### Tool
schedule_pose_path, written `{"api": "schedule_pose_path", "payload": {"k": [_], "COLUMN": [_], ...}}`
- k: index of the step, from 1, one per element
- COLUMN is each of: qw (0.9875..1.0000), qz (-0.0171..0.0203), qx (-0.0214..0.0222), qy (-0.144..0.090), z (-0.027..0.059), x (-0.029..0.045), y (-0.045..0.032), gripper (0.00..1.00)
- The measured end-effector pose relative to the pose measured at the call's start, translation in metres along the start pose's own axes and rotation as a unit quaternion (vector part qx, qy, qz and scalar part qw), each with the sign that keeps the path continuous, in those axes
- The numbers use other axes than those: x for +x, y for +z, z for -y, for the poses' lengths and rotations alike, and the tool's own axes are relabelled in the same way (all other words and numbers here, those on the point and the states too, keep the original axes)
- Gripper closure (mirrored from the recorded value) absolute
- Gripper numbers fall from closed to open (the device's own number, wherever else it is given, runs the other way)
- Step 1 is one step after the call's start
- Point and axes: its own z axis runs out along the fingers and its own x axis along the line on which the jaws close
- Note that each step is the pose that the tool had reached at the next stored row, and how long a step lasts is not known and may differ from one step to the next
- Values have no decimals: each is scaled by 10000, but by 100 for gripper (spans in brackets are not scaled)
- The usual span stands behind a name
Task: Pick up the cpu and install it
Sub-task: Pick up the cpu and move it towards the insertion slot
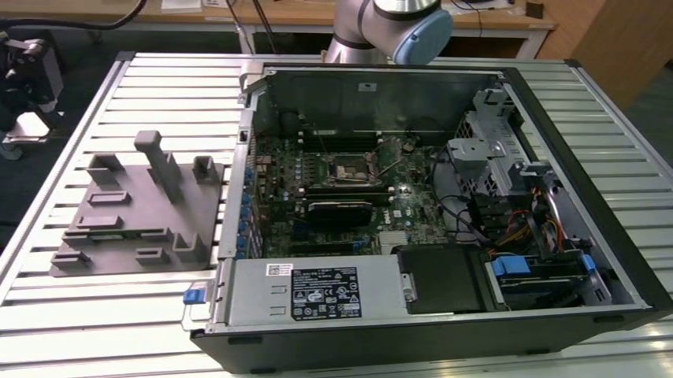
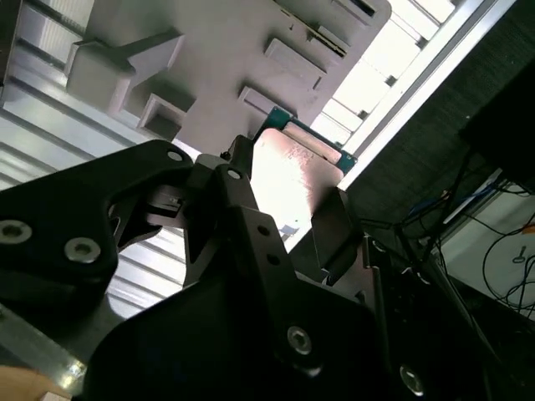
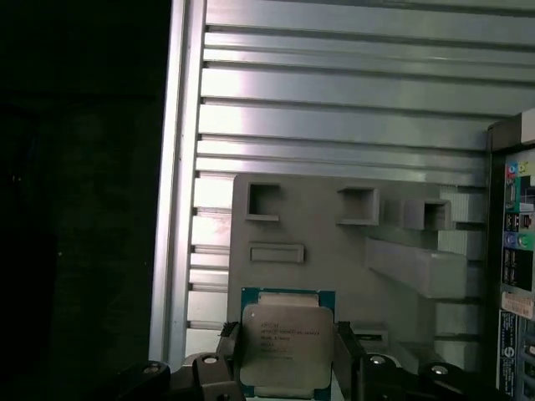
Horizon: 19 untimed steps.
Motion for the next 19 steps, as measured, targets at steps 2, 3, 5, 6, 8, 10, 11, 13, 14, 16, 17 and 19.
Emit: {"api": "schedule_pose_path", "payload": {"k": [2, 3, 5, 6, 8, 10, 11, 13, 14, 16, 17, 19], "qw": [10000, 10000, 10000, 10000, 10000, 10000, 10000, 10000, 10000, 10000, 10000, 10000], "qz": [0, 1, 0, -1, -1, -2, -1, -1, -1, -1, -1, -1], "qx": [18, 18, 18, 19, 20, 20, 20, 19, 19, 19, 19, 20], "qy": [0, 0, 0, 0, 0, 0, 0, 0, 0, 0, 0, 0], "z": [-13, -13, -13, -13, -12, -11, -11, -9, -8, -7, -6, -4], "x": [-2, -2, -3, -6, -19, -46, -63, -102, -120, -157, -177, -219], "y": [-182, -182, -183, -184, -184, -184, -184, -182, -182, -182, -182, -182], "gripper": [47, 47, 47, 47, 47, 47, 47, 47, 47, 47, 47, 47]}}
